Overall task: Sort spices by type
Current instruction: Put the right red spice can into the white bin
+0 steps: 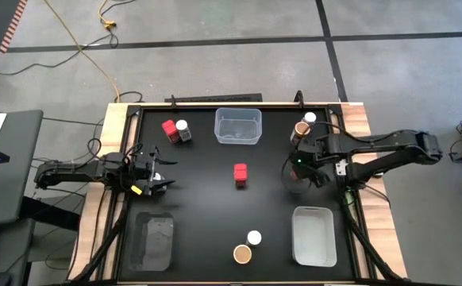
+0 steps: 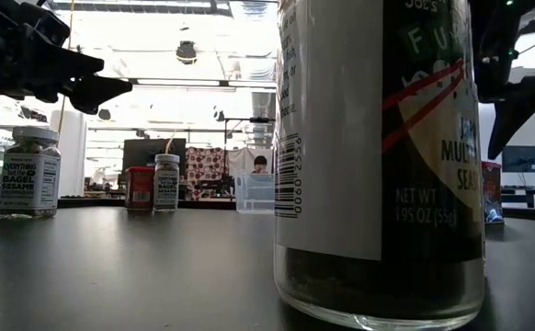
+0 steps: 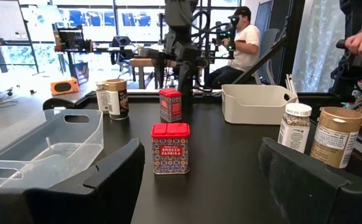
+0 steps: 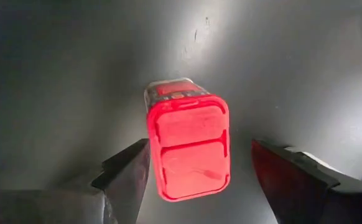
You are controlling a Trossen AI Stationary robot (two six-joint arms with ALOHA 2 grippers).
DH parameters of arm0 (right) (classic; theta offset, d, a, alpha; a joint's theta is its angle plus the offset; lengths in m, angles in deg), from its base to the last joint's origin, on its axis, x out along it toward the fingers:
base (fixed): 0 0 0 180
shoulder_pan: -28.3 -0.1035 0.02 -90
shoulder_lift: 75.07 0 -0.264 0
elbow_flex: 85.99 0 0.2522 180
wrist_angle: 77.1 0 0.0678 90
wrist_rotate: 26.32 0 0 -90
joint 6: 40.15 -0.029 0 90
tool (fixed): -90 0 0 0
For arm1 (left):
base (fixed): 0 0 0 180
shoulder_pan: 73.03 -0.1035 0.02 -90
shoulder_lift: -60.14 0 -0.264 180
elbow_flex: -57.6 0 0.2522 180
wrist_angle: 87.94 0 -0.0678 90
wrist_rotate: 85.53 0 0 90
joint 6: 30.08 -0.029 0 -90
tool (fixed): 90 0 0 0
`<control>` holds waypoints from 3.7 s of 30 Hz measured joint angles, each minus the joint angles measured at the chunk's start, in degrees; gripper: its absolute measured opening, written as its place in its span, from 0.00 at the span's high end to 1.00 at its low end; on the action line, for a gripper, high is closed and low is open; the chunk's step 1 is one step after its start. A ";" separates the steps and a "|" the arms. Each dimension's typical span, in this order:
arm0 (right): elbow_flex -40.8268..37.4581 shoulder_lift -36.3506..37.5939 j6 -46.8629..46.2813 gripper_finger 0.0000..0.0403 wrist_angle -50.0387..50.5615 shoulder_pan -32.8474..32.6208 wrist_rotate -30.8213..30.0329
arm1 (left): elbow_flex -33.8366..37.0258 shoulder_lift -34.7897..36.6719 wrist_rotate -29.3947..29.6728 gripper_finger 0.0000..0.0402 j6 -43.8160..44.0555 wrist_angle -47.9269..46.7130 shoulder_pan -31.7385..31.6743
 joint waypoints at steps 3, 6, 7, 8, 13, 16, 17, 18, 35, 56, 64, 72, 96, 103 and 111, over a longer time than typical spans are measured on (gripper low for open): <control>0.03 -1.54 2.07 0.23 0.05 1.31 0.04 | 0.00 0.02 0.00 0.24 -0.01 0.00 0.00; 0.09 -2.83 4.12 0.23 0.28 2.38 0.17 | 0.00 -0.01 0.00 0.24 -0.01 0.00 -0.02; 0.10 -3.30 4.70 0.23 0.26 2.72 0.22 | 0.00 0.01 0.00 0.24 0.01 0.00 0.00; 0.11 -3.62 5.02 0.23 0.28 3.00 0.24 | 0.00 0.01 0.00 0.24 0.02 0.00 -0.01; -0.02 -6.09 6.00 0.23 0.54 4.46 1.11 | 0.00 0.01 0.00 0.24 0.00 0.00 -0.01; 0.00 -7.78 6.02 0.25 0.40 4.96 1.22 | 0.00 0.02 0.00 0.24 0.01 0.00 0.01; 0.00 -8.32 6.02 0.27 0.27 4.99 1.20 | 0.00 0.01 0.00 0.24 -0.01 0.00 -0.01; 0.00 -8.82 6.00 0.28 0.27 5.01 1.22 | 0.00 0.02 0.00 0.24 0.00 0.00 -0.02; 2.19 -2.80 -5.80 0.40 3.73 2.03 1.55 | 0.00 0.01 0.00 0.24 0.01 0.00 0.01; 32.74 -4.49 -61.01 0.40 27.23 -25.84 1.54 | 0.00 0.02 0.00 0.24 0.00 0.00 0.01; 34.47 -12.94 -77.16 0.40 29.18 -42.17 2.33 | 0.00 0.01 0.00 0.24 0.02 -0.01 0.00; 34.40 -19.54 -82.13 0.40 27.21 -48.95 2.97 | 0.00 0.02 0.00 0.24 -0.01 0.00 0.01; 13.17 -17.65 -82.09 0.40 7.99 -49.33 9.12 | 0.00 0.01 0.00 0.24 0.00 0.00 -0.02; 9.88 -17.65 -82.15 0.40 5.52 -47.86 9.35 | 0.00 -0.01 0.00 0.24 0.02 0.00 0.01; 9.54 -17.81 -82.59 0.40 3.38 -46.33 9.51 | 0.00 -0.01 0.00 0.24 0.01 0.00 -0.02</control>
